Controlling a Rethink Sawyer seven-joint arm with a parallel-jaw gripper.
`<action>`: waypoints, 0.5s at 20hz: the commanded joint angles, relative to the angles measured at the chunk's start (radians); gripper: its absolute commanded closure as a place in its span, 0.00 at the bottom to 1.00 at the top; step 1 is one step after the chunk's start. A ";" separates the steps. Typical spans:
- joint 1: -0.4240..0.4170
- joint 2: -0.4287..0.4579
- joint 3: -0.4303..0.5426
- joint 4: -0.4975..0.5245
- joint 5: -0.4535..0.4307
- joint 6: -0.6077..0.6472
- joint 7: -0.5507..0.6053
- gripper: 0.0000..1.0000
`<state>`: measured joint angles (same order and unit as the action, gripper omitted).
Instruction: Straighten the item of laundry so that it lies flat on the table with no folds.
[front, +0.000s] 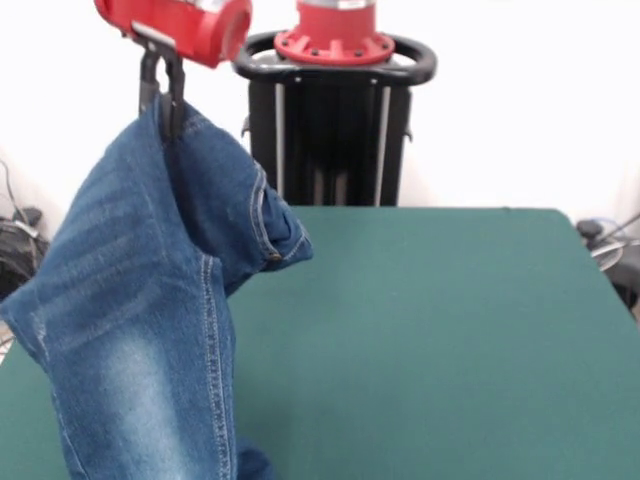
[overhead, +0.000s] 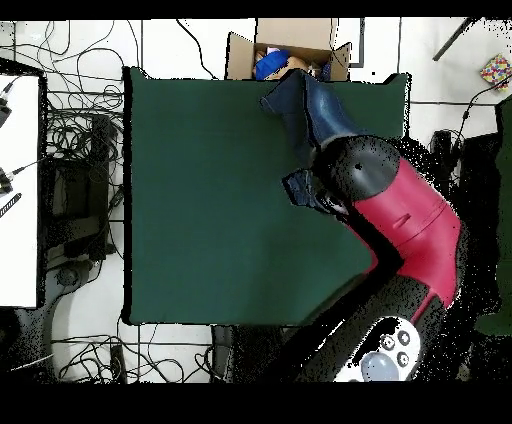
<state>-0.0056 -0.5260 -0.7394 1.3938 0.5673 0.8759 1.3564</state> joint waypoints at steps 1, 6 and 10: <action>0.011 -0.117 0.235 0.292 -0.060 -0.142 -0.039 1.00; 0.018 -0.150 0.279 0.360 -0.084 -0.198 0.034 1.00; 0.038 -0.190 0.278 0.398 -0.114 -0.186 0.084 1.00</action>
<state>-0.0019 -0.6314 -0.6071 1.6390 0.4903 0.7156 1.3564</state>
